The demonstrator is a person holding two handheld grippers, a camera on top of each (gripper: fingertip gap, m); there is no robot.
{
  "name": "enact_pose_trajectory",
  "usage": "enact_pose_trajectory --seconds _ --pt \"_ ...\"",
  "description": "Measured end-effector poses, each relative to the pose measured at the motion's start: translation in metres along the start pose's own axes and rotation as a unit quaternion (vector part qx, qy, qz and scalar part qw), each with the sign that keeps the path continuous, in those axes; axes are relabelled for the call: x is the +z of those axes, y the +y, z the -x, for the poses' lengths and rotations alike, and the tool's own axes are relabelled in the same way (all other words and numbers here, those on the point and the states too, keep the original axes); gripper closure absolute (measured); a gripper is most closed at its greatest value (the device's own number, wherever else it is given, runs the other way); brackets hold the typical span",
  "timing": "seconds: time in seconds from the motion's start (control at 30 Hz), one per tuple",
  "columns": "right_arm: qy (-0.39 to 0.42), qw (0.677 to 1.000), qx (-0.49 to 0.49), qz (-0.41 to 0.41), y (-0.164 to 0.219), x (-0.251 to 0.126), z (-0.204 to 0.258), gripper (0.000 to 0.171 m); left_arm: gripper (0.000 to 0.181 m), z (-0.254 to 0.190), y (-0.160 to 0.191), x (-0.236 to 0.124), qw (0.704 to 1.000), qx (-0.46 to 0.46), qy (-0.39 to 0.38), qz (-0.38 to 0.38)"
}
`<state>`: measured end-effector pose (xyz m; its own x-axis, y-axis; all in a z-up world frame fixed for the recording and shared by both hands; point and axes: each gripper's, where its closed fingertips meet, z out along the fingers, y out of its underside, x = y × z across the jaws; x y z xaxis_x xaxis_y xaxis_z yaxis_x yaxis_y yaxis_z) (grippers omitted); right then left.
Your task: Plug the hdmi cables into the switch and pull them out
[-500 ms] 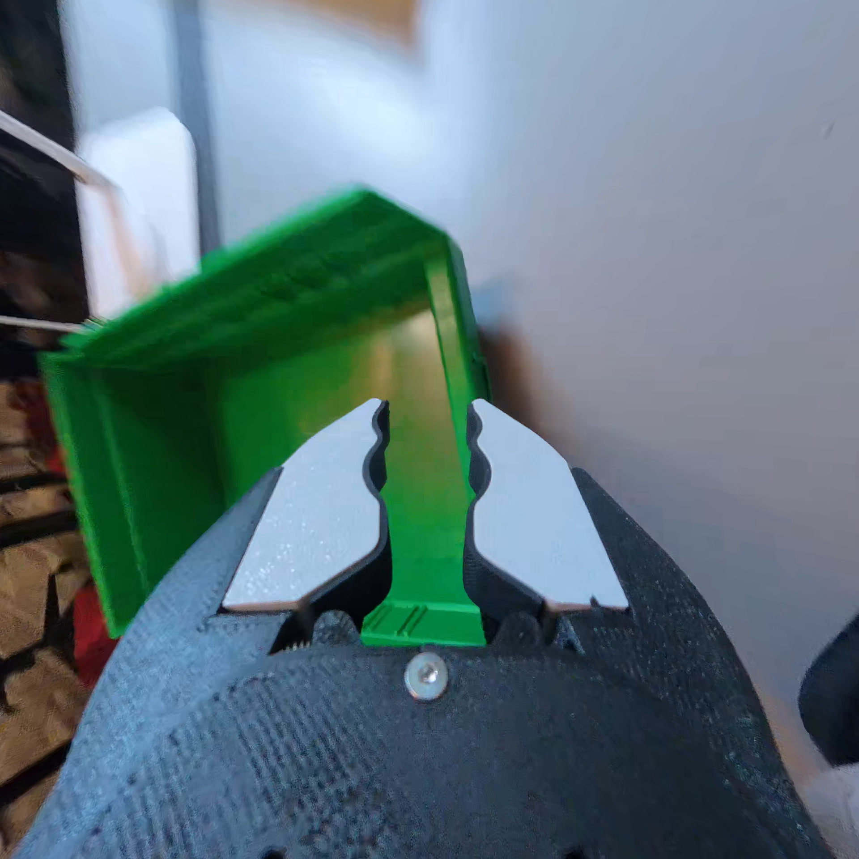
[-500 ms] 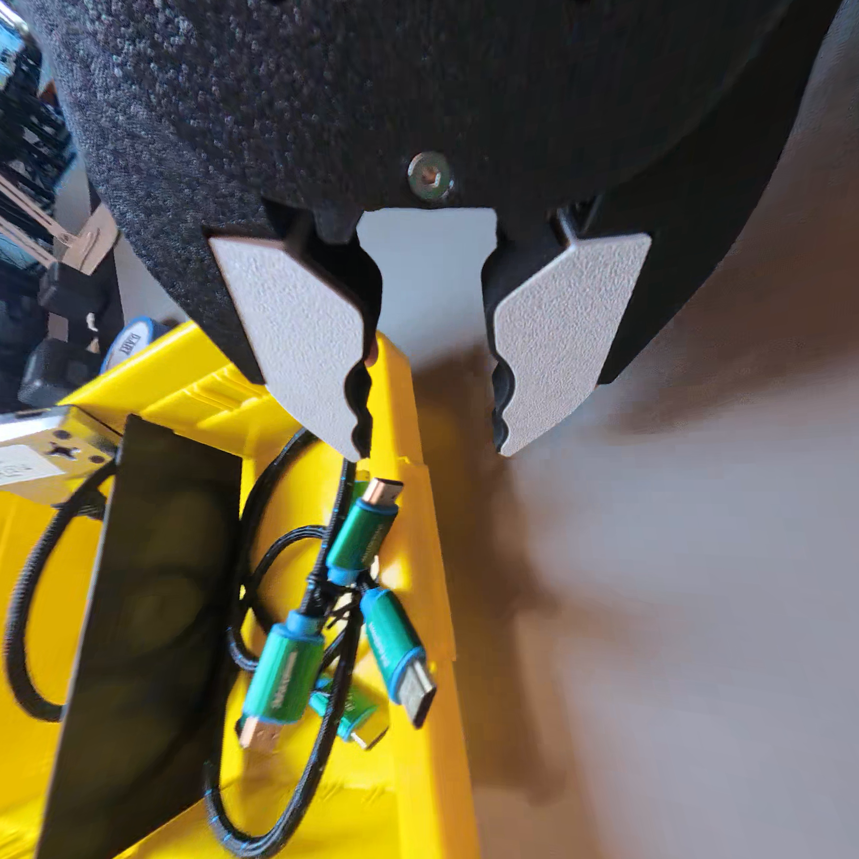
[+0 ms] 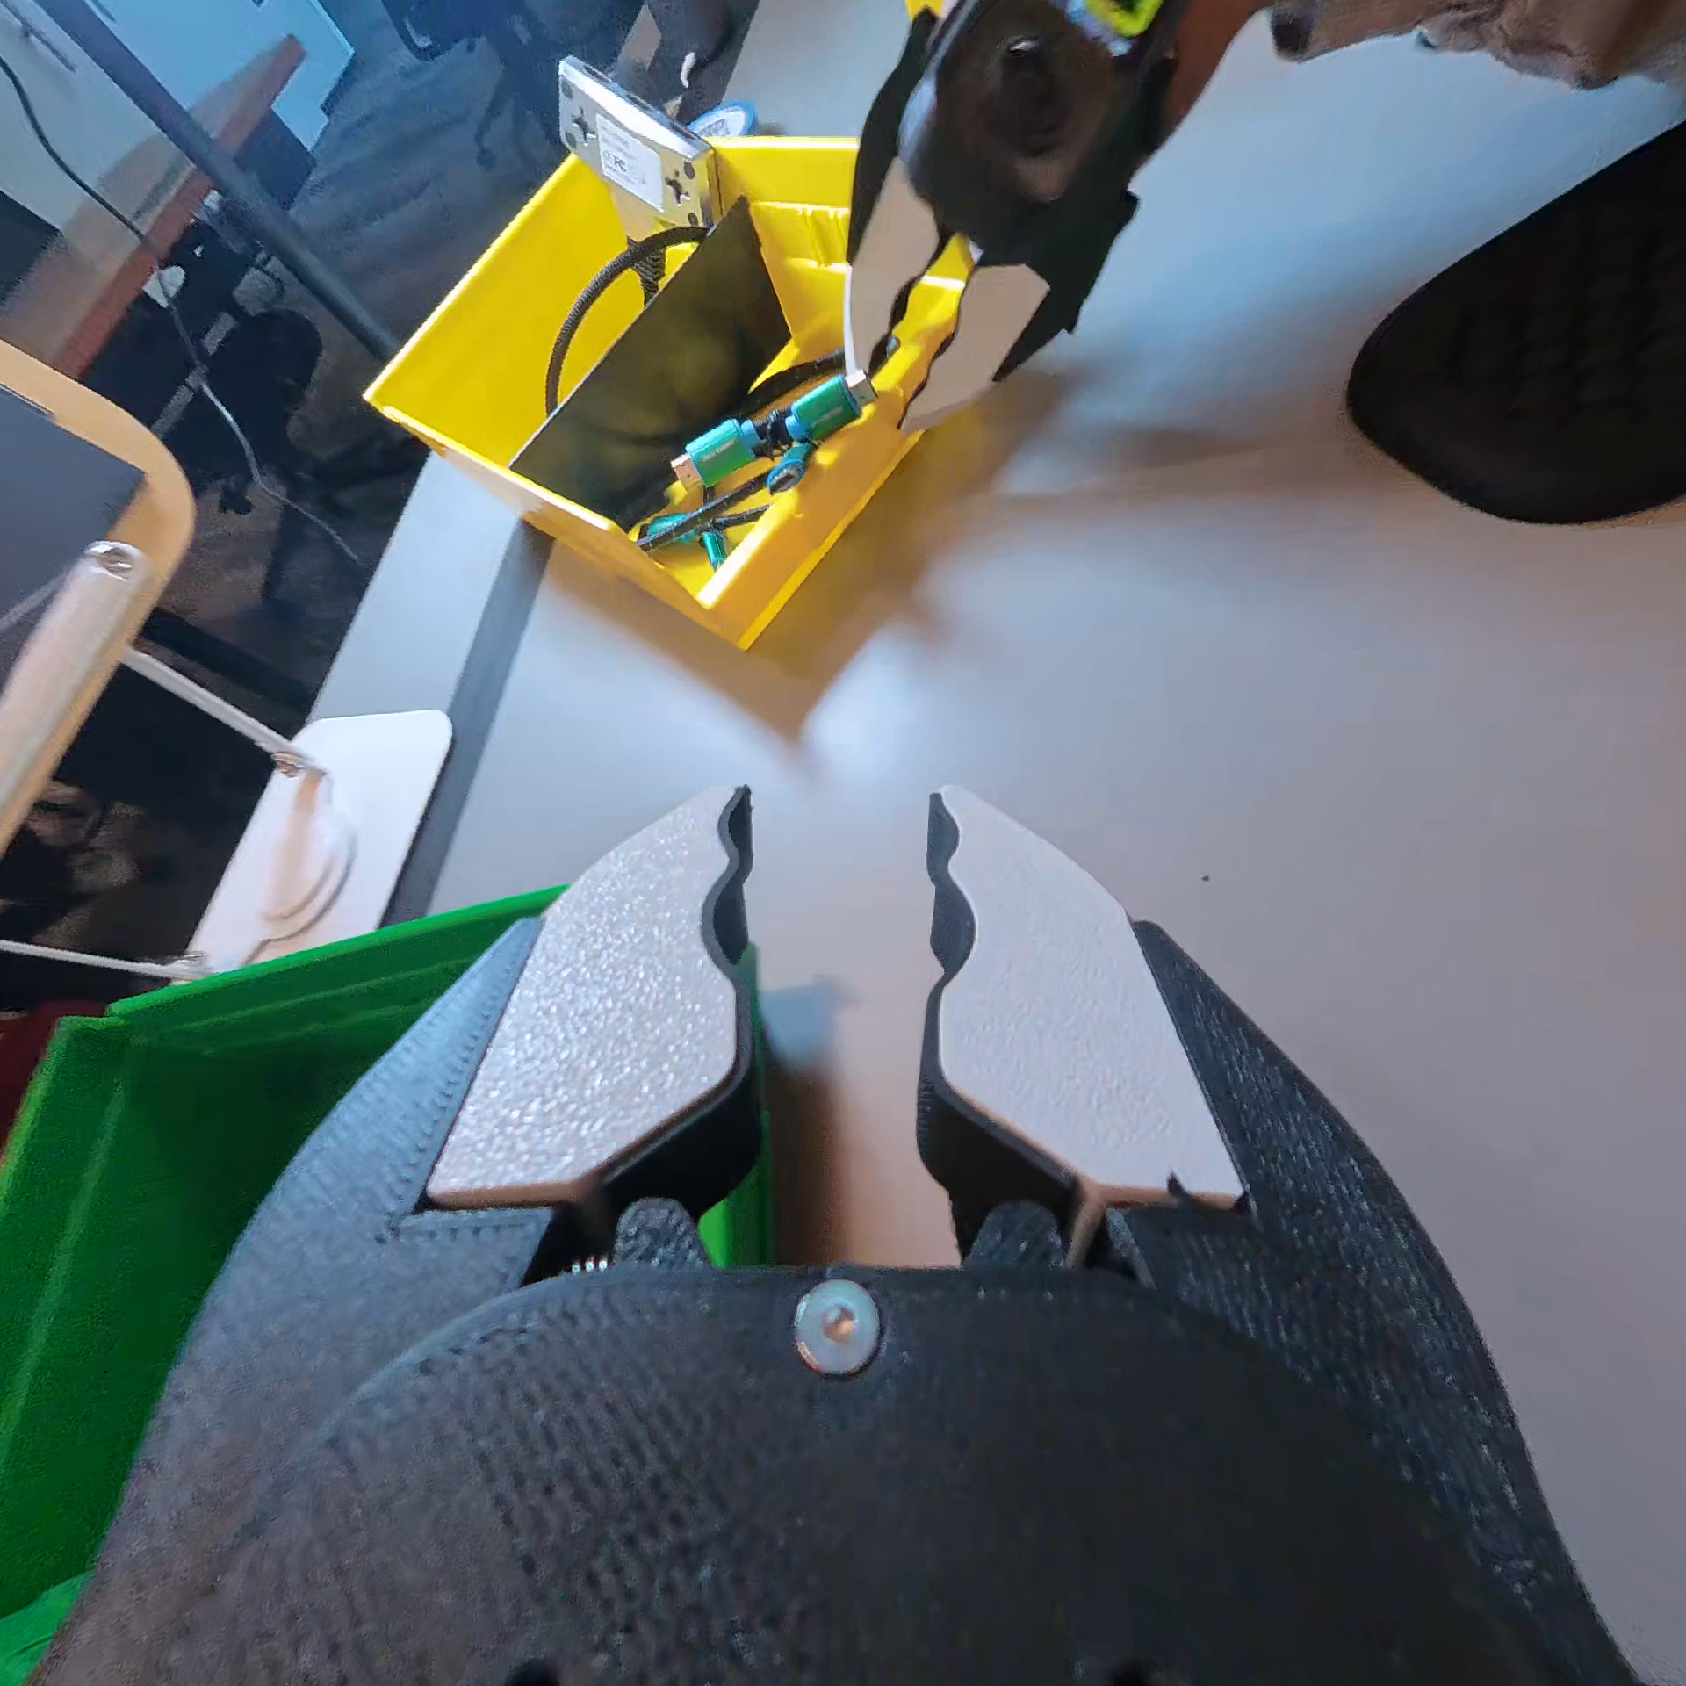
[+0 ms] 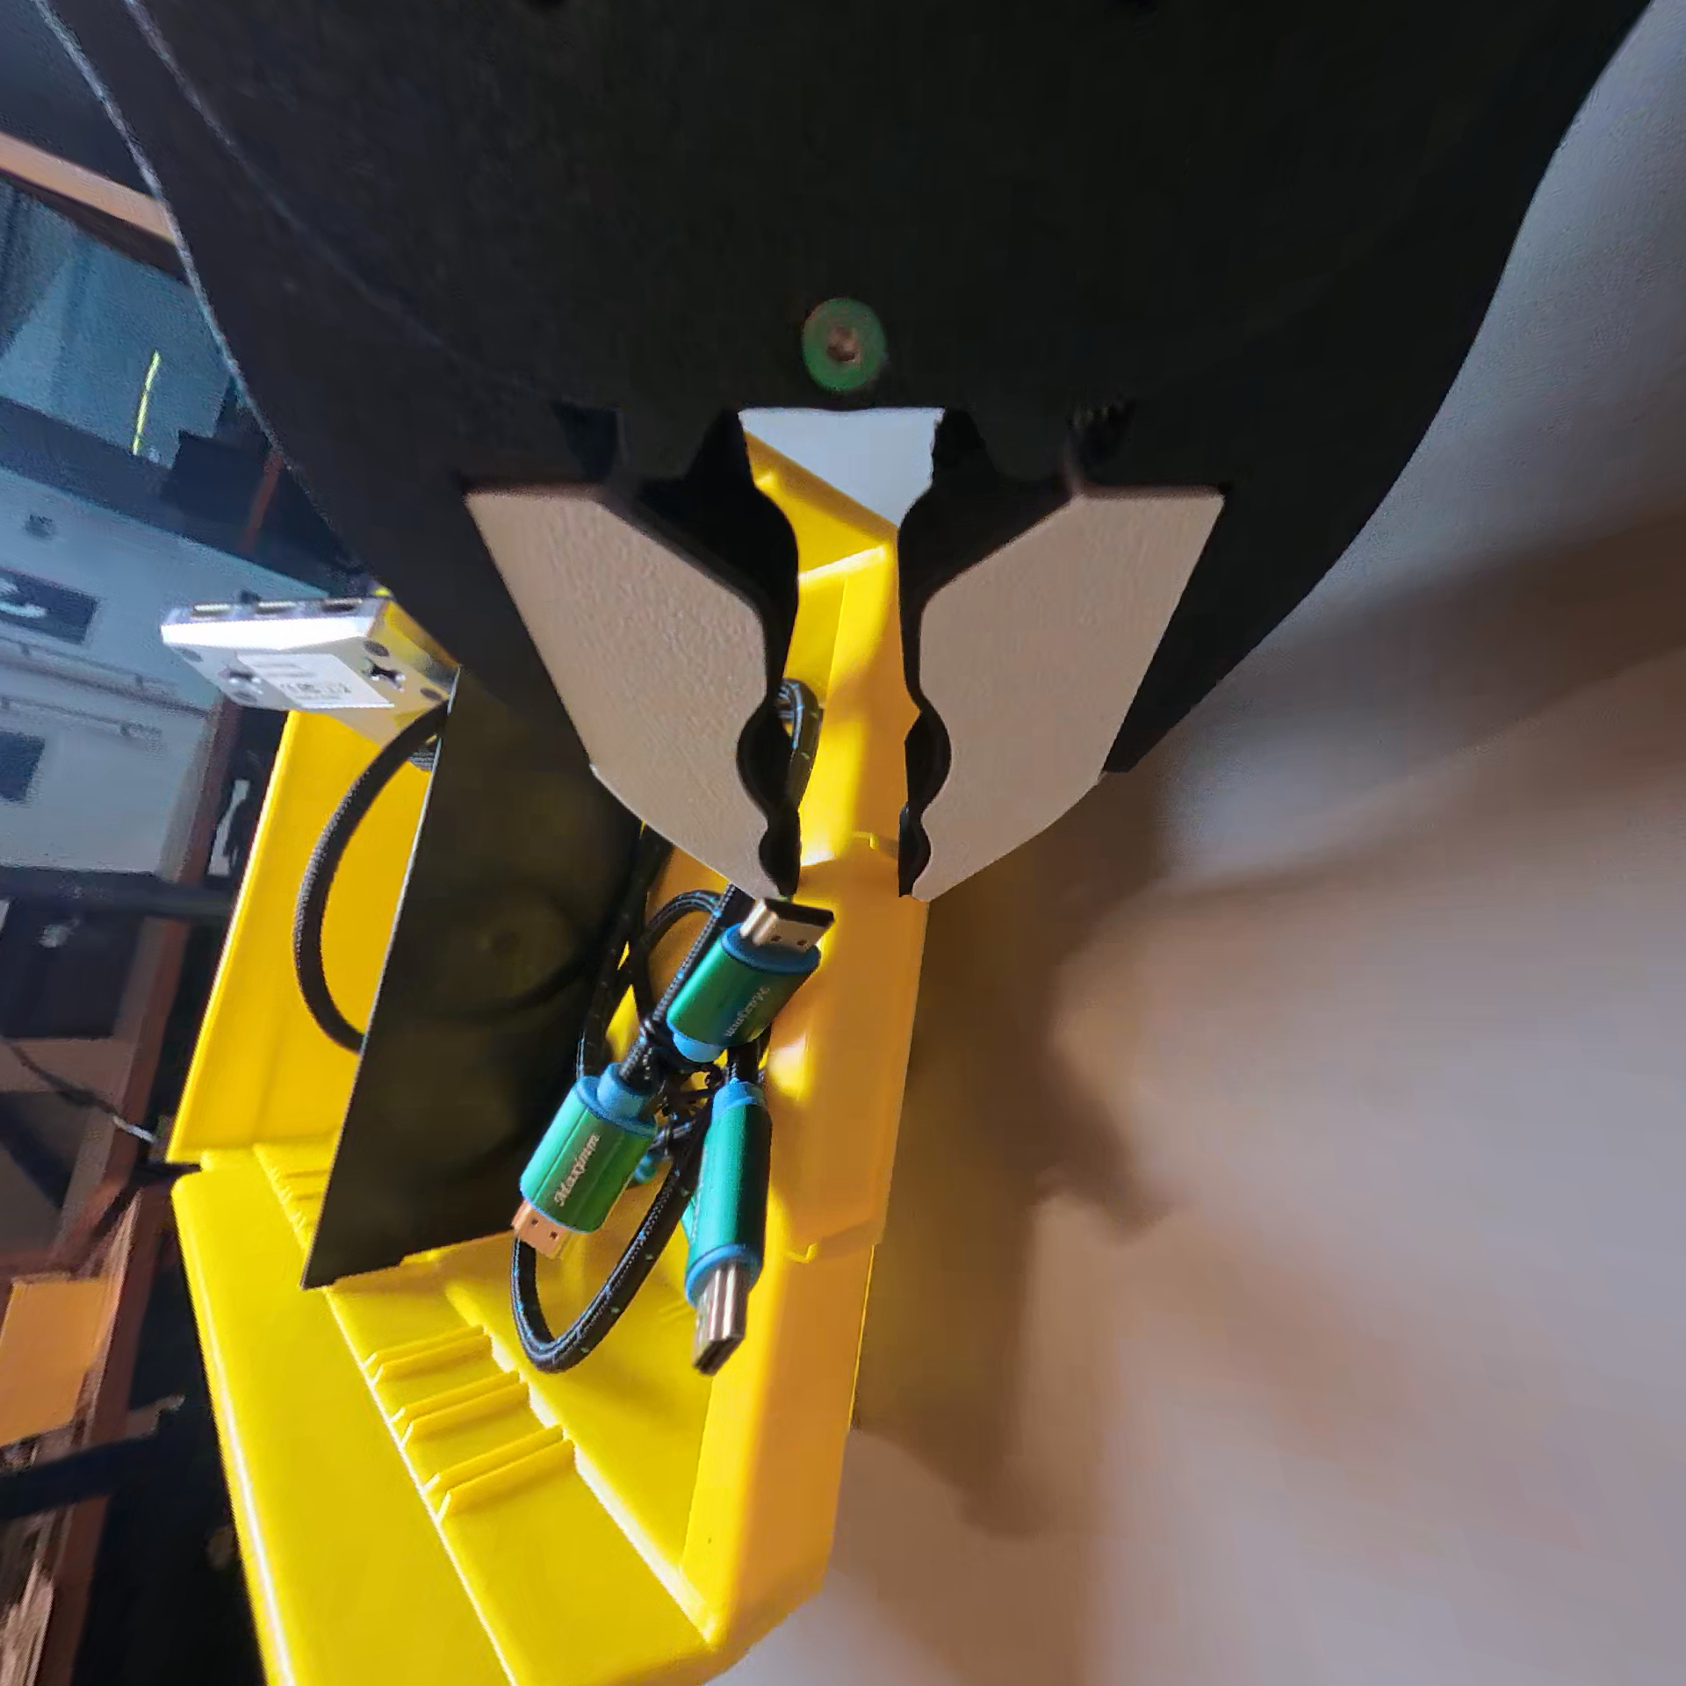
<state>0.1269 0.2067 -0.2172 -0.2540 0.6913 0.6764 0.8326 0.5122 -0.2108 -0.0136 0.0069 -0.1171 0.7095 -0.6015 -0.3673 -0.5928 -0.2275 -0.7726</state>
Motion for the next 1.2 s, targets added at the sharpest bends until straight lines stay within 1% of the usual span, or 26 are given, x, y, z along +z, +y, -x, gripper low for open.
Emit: enact_pose_trajectory --seconds 0.03,0.07,0.13,0.17,0.23,0.27,0.3,0.33,0.37,0.43,0.47,0.5,0.57,0.67,0.73,0.77,0.8,0.83,0.87,0.9,0.93,0.97,1.0,1.07,1.13,1.2 --pt "0.002 1.000 -0.008 -0.014 -0.006 -0.009 0.010 0.151 0.144 -0.005 0.001 0.003 1.000 -0.014 0.007 -0.009" --pt "0.008 0.999 -0.020 -0.028 -0.012 -0.018 0.020 0.152 0.144 -0.009 0.002 0.006 0.999 -0.032 0.013 -0.017" --pt "0.010 0.996 -0.027 -0.080 -0.032 -0.044 0.043 0.166 0.143 -0.016 0.000 0.013 0.997 -0.060 0.017 -0.035" --pt "-0.018 0.992 -0.004 -0.124 -0.046 -0.062 0.061 0.163 0.143 -0.019 -0.002 0.016 0.996 -0.075 0.018 -0.046" --pt "-0.069 0.969 0.091 -0.221 -0.071 -0.106 0.080 0.146 0.142 -0.025 -0.007 0.023 0.992 -0.104 0.018 -0.068" --pt "-0.073 0.949 0.149 -0.267 -0.078 -0.128 0.077 0.144 0.142 -0.027 -0.008 0.028 0.990 -0.116 0.014 -0.074" --pt "-0.054 0.927 0.211 -0.304 -0.076 -0.147 0.065 0.144 0.142 -0.027 -0.007 0.033 0.989 -0.125 0.005 -0.076" --pt "-0.022 0.905 0.275 -0.324 -0.065 -0.159 0.048 0.144 0.141 -0.025 -0.006 0.040 0.988 -0.135 -0.007 -0.078" --pt "0.013 0.883 0.337 -0.326 -0.046 -0.164 0.033 0.143 0.140 -0.022 -0.006 0.047 0.985 -0.152 -0.018 -0.082" --pt "0.075 0.849 0.438 -0.288 0.001 -0.156 0.015 0.132 0.136 -0.018 -0.007 0.061 0.971 -0.216 -0.033 -0.095" --pt "0.076 0.835 0.473 -0.269 0.016 -0.147 0.017 0.124 0.135 -0.016 -0.007 0.068 0.959 -0.263 -0.034 -0.104" --pt "0.059 0.822 0.503 -0.259 0.023 -0.138 0.022 0.118 0.132 -0.012 -0.006 0.074 0.943 -0.309 -0.042 -0.118" --pt "0.019 0.806 0.536 -0.251 0.020 -0.120 0.036 0.109 0.128 -0.005 0.000 0.086 0.921 -0.363 -0.057 -0.128" --pt "0.007 0.814 0.536 -0.224 0.012 -0.095 0.039 0.105 0.125 0.003 0.008 0.107 0.918 -0.371 -0.089 -0.109" --pt "0.012 0.810 0.545 -0.216 0.012 -0.084 0.029 0.108 0.127 0.012 0.009 0.121 0.928 -0.339 -0.122 -0.096" --pt "0.020 0.816 0.542 -0.201 0.016 -0.077 0.025 0.110 0.128 0.019 0.009 0.127 0.931 -0.323 -0.141 -0.092" --pt "0.026 0.821 0.538 -0.187 0.022 -0.071 0.022 0.112 0.132 0.021 0.009 0.135 0.933 -0.321 -0.138 -0.090" --pt "0.016 0.820 0.541 -0.187 0.023 -0.067 0.022 0.116 0.135 0.024 0.009 0.142 0.933 -0.320 -0.138 -0.088" --pt "0.016 0.816 0.548 -0.185 0.026 -0.066 0.022 0.119 0.141 0.027 0.009 0.149 0.936 -0.309 -0.141 -0.088" --pt "0.026 0.820 0.542 -0.182 0.029 -0.066 0.020 0.123 0.154 0.026 0.006 0.154 0.942 -0.297 -0.129 -0.094" --pt "0.045 0.827 0.535 -0.169 0.036 -0.066 0.019 0.129 0.156 0.021 -0.001 0.158 0.942 -0.298 -0.112 -0.109" --pt "0.067 0.833 0.525 -0.158 0.043 -0.066 0.017 0.134 0.159 0.020 -0.004 0.160 0.943 -0.293 -0.110 -0.111" --pt "0.078 0.837 0.521 -0.152 0.047 -0.067 0.016 0.138 0.159 0.017 -0.007 0.162 0.952 -0.267 -0.113 -0.102" --pt "0.086 0.840 0.516 -0.142 0.050 -0.072 0.019 0.139 0.164 0.014 -0.012 0.159 0.966 -0.204 -0.132 -0.084" --pt "0.086 0.839 0.515 -0.154 0.047 -0.081 0.022 0.140 0.164 0.009 -0.017 0.151 0.969 -0.200 -0.122 -0.085" --pt "0.099 0.845 0.499 -0.163 0.041 -0.093 0.024 0.141 0.165 0.006 -0.025 0.137 0.969 -0.191 -0.125 -0.092"
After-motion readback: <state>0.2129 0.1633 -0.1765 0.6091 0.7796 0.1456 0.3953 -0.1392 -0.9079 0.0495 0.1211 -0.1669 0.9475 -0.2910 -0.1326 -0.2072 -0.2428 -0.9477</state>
